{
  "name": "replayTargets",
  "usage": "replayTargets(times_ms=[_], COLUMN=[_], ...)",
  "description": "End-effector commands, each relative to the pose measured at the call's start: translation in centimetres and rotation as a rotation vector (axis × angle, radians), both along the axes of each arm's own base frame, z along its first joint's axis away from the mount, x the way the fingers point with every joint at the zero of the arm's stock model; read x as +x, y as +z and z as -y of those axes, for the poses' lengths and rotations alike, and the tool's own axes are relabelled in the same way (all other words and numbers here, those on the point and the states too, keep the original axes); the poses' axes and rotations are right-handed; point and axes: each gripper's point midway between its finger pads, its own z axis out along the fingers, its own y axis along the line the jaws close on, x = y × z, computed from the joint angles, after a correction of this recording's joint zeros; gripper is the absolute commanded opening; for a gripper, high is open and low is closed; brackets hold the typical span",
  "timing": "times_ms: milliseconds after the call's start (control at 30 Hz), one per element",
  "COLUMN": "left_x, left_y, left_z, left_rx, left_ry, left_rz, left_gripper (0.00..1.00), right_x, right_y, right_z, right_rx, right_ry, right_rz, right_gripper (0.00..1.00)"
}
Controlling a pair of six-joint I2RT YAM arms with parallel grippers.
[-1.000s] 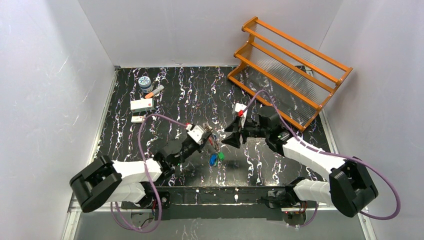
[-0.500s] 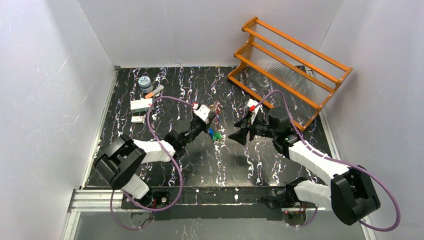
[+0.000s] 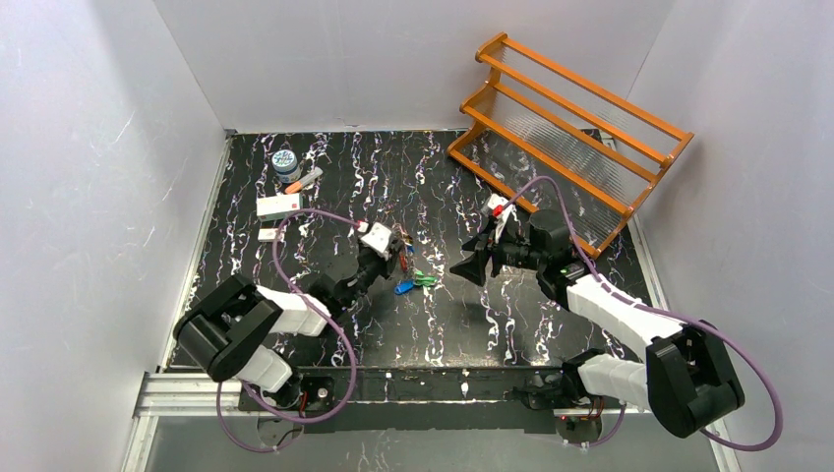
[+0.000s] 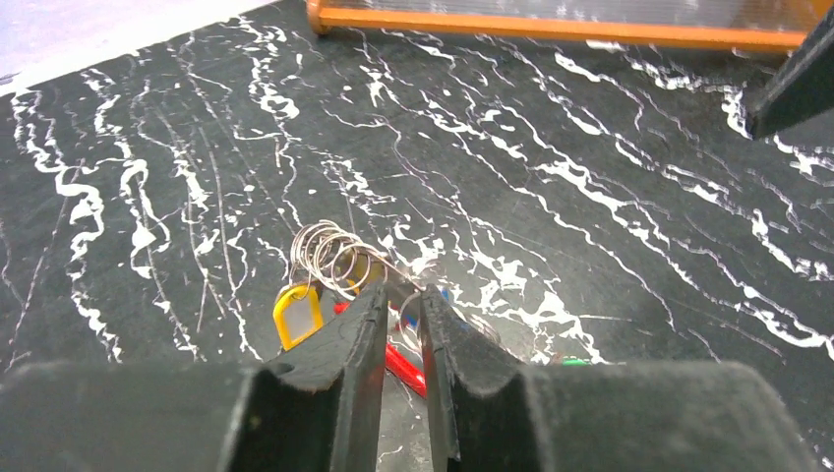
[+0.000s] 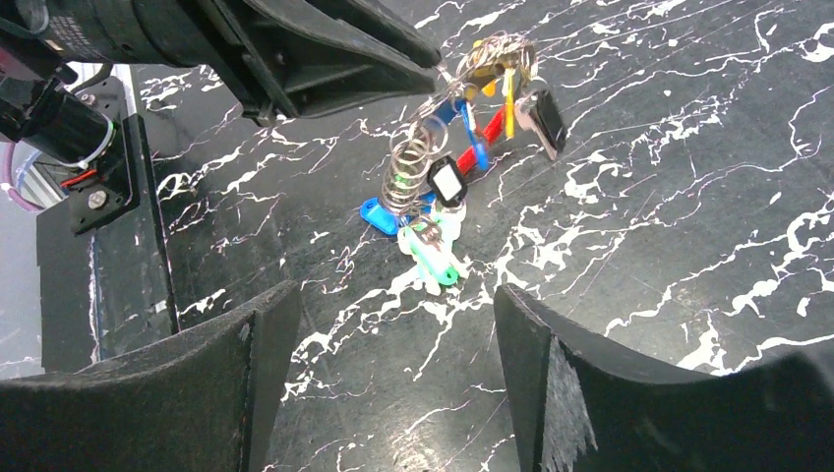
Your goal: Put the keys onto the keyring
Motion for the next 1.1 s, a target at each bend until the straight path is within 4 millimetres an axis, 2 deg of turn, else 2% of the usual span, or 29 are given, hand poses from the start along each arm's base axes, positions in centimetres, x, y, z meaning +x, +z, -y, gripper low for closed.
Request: replayTargets(times_ms=[0, 100, 133, 200, 300, 433, 533, 633, 833, 1067], left_x=[0.3, 0.1, 0.0, 0.0, 0.0, 0.3, 0.7, 1.0, 1.8, 2.8], left_y=[2.7, 3.2, 3.4, 3.9, 4.5, 4.9, 4.4, 3.5, 1.2, -2.1], left_z=[-2.5, -4.0, -4.5, -5.5, -6.7, -8.6, -10.7, -12.8, -17.2, -22.3], left_rx=[-0.071, -0.083, -0.087, -0.088, -0.088, -0.107, -0.112, -0.094, 0.004, 0.038], left_ry=[0.108, 0.155, 0.167, 0.194, 0.222, 0.266, 0.320, 0.384, 0.519, 0.763], left_rz=[0.065, 0.073, 0.075, 0.071, 0.063, 0.032, -0.002, -0.046, -0.139, -0.215], left_gripper=[0.29, 0.65, 0.73, 0.86, 0.97, 0.98, 0.98, 0.98, 0.98, 0.98], right_x=[0.4, 0.5, 0.5, 0.7, 1.0, 1.9, 3.0, 4.5, 8.5, 9.6], right_y=[1.1, 1.2, 1.2, 1.4, 1.3, 1.2, 0.7, 0.2, -2.1, -4.7], right_z=[-0.3, -0.3, -0.3, -0.2, 0.0, 0.7, 2.0, 4.2, 10.1, 15.1], right_rx=[0.035, 0.042, 0.044, 0.048, 0.054, 0.065, 0.070, 0.081, -0.012, -0.131], right_ry=[0.013, 0.011, 0.012, 0.007, -0.005, -0.043, -0.104, -0.207, -0.537, -0.808], right_rz=[0.027, 0.022, 0.019, 0.017, 0.006, -0.010, -0.024, -0.047, -0.059, -0.006], right_gripper=[0.80, 0.82, 0.83, 0.85, 0.90, 0.98, 0.99, 0.99, 0.99, 0.99])
